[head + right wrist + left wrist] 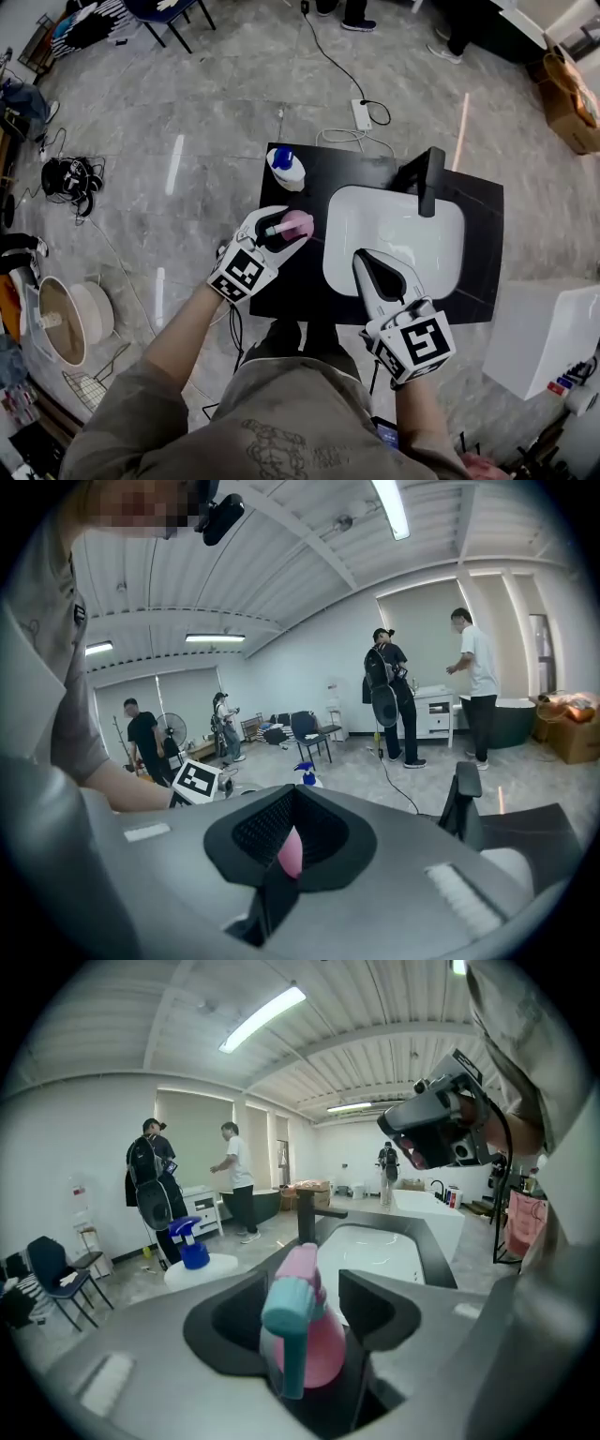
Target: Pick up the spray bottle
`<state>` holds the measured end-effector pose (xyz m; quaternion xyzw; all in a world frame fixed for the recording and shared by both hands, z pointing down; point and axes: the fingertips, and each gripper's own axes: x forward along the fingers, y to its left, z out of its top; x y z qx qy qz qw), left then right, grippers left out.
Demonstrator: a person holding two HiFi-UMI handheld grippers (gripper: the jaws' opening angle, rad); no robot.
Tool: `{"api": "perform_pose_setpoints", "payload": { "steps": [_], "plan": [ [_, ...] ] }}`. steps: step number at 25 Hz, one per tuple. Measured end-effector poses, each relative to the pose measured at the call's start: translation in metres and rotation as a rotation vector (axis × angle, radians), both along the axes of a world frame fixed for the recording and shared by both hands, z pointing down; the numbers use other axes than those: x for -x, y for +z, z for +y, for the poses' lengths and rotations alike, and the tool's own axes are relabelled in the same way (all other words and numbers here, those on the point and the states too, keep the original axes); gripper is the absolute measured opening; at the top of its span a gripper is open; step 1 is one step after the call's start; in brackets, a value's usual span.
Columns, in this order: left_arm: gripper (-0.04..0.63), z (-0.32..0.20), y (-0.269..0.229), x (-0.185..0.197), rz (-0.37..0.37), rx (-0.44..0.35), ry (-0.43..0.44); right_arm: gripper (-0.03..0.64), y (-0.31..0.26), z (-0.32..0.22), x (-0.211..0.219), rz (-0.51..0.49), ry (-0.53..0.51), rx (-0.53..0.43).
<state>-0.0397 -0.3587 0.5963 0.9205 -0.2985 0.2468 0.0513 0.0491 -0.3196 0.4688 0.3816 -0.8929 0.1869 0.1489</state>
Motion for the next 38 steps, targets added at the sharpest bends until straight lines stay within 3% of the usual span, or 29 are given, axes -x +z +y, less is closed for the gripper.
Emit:
{"api": "perform_pose_setpoints", "payload": {
  "steps": [7,11,14,21,38],
  "plan": [
    [0.212,-0.002,0.018,-0.002,0.001,0.029,0.0,0.029,0.014,0.003,0.006,-0.002,0.009,0.038],
    [0.187,-0.003,0.017,-0.002,0.052,0.047,-0.032,0.029,0.017,0.01,0.011,-0.013,-0.004,0.051],
    [0.152,-0.001,0.016,-0.003,0.052,0.033,-0.039,0.029,0.016,0.012,0.014,-0.015,-0.013,0.05],
    [0.141,0.007,0.006,-0.004,0.038,0.001,-0.05,0.029,0.008,0.018,0.009,-0.015,-0.012,0.034],
    [0.14,0.017,-0.162,0.023,0.087,-0.203,-0.193,0.029,-0.114,0.005,-0.025,-0.042,0.048,-0.252]
  ]
}}
